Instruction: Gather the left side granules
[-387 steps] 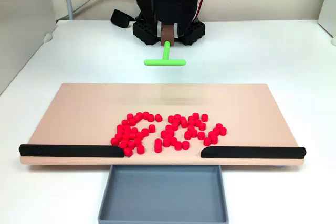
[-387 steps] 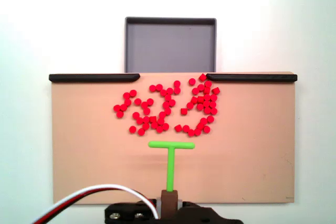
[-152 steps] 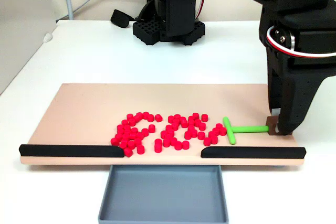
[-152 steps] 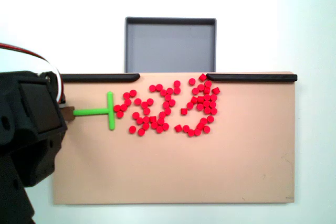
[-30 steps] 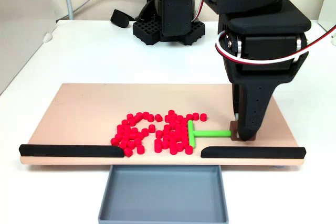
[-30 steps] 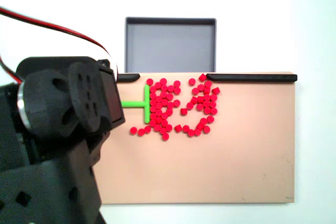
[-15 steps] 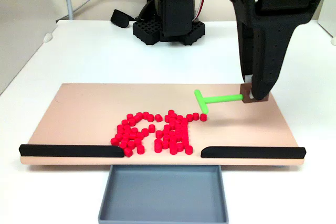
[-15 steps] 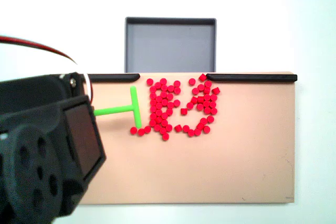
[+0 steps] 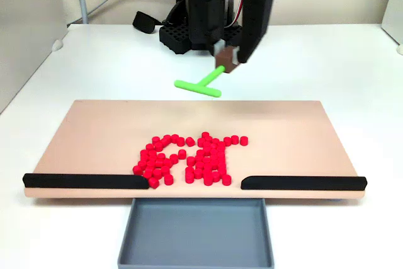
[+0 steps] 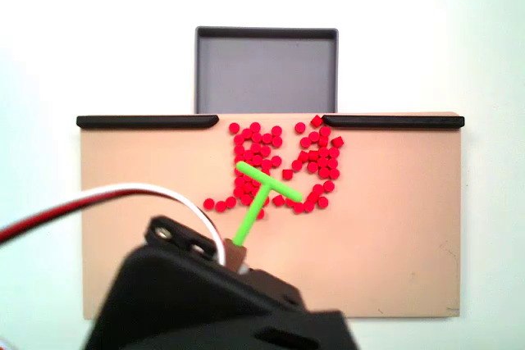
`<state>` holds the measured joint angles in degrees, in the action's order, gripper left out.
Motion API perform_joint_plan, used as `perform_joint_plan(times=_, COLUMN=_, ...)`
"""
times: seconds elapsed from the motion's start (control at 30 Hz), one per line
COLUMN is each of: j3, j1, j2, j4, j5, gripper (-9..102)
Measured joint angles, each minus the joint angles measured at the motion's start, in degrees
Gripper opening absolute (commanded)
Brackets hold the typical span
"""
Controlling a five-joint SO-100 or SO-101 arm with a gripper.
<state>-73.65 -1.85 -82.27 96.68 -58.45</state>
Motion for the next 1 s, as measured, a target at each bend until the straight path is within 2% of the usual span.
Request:
perform_joint_plan(times=0.17, j3=-3.34, j1=5.27, j2=-3.87, j4=0.0, j5=-20.48, gripper=0)
perform_joint_plan(times=0.3, j3=-3.34, j1=6.59, j2=-4.13, j4=0.0, j5=-27.69, gripper=0)
perform_joint_plan(times=0.73, j3=-3.34, j1=5.45, j2=-3.96, j4=-0.35, j5=-32.34, gripper=0)
perform_joint_plan(times=1.0, j3=-3.34, j1=5.45, j2=-2.46, j4=-0.35, j5=-31.82, gripper=0)
